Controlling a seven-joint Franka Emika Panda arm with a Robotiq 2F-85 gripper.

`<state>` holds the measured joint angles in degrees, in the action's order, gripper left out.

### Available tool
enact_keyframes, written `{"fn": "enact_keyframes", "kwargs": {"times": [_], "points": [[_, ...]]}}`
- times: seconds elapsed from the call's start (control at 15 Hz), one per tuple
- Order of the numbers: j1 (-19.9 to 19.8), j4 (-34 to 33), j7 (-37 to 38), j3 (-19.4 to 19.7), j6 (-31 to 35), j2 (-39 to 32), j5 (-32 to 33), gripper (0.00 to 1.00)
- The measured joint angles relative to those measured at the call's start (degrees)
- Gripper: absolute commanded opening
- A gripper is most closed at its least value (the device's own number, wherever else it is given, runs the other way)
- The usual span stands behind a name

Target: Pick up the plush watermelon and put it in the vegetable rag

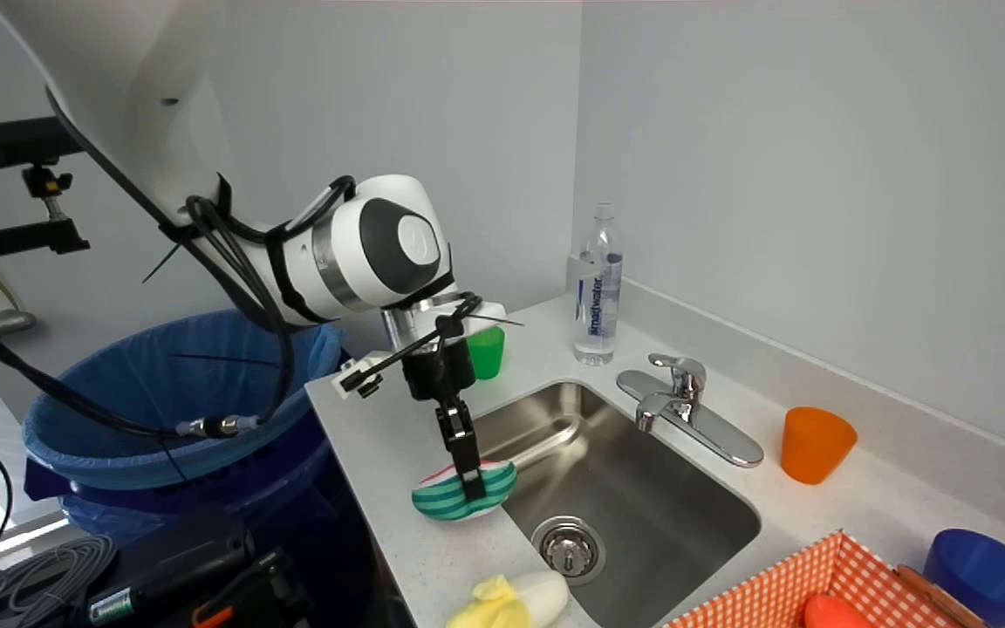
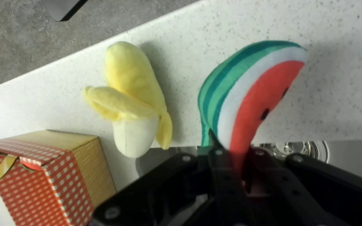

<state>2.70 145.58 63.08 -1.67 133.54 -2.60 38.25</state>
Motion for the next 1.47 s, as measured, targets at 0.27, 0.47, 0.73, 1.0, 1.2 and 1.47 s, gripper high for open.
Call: {"fn": "enact_keyframes", "kwargs": {"times": [0.27, 0.47, 0.73, 1.0, 1.2, 1.47], "points": [[-1.1, -2.8, 0.0, 1.8, 0.0, 0.9, 0.0, 0.03], [-2.3, -5.3, 0.1, 3.4, -0.1, 0.7, 0.0, 0.03], [-3.9, -9.1, 0.0, 5.4, -1.4, -0.5, 0.4, 0.03], [-5.0, -13.3, 0.0, 7.3, -4.4, -1.9, 1.0, 0.03], [-5.9, -16.4, 0.0, 8.8, -6.5, -2.9, 1.0, 0.03], [-7.5, -19.8, 0.0, 10.8, -8.2, -4.4, 1.0, 0.03]]}}
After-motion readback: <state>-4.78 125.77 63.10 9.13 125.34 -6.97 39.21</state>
